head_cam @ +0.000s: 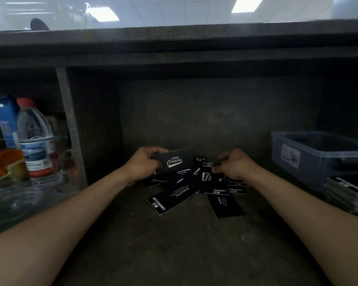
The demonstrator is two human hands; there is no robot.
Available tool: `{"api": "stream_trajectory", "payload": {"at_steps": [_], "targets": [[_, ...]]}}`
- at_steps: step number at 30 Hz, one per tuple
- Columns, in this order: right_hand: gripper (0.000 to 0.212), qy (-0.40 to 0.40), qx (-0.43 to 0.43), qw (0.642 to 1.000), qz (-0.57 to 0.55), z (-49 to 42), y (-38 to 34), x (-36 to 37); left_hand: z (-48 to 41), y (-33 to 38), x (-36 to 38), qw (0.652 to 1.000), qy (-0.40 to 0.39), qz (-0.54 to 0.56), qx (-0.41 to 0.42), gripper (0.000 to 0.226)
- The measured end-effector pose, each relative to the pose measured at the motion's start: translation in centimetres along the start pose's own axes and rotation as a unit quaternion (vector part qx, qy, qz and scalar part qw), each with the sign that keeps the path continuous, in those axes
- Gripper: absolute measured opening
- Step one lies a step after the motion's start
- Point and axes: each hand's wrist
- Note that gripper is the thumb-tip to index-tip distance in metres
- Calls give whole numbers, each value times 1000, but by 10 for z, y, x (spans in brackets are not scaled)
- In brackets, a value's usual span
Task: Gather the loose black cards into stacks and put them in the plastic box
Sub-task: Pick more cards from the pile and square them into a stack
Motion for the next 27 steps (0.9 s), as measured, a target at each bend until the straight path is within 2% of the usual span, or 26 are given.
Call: {"api": "stream_trajectory", "payload": {"at_steps": [1, 2, 4, 6, 10, 15, 19, 22, 26, 27], "targets": [[67, 17, 3, 1000, 10, 2, -1, 0, 0, -1, 1, 1000, -4, 2, 0, 41], [78, 20, 10, 999, 41, 4, -3, 0, 0, -1, 2, 1000, -6, 4, -1, 40], [109, -11, 32, 994, 108, 12, -8, 2, 0, -1, 3, 1000, -3, 8, -4, 38], [117, -47, 37, 989, 135, 14, -11, 5, 0, -2, 2, 1000, 0, 9, -6, 37], [86, -60, 53, 990, 119, 12, -15, -1, -1, -1, 2, 1000, -2, 9, -17, 36], [83, -82, 76, 991, 76, 9, -10, -7, -3, -2, 1, 999, 7, 11, -37, 30], [69, -82, 80, 993, 38, 7, -7, -10, -4, -1, 3, 998, 29, 28, -40, 29], [45, -20, 71, 996, -55, 1, -4, -11, -4, 0, 2, 997, 61, 31, -41, 31], [22, 165, -41, 974, -147, -8, -3, -14, -2, 3, 2, 995, 72, 49, -47, 28], [21, 178, -77, 966, -173, -8, -2, -12, -1, 5, 3, 996, 62, 48, -48, 27]]}}
Point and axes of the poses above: each hand's wrist, its own z-axis away from the middle knuckle, its own x-axis out of the palm, y = z × x, and after that the axes turned 3 degrees about -z, right-handed
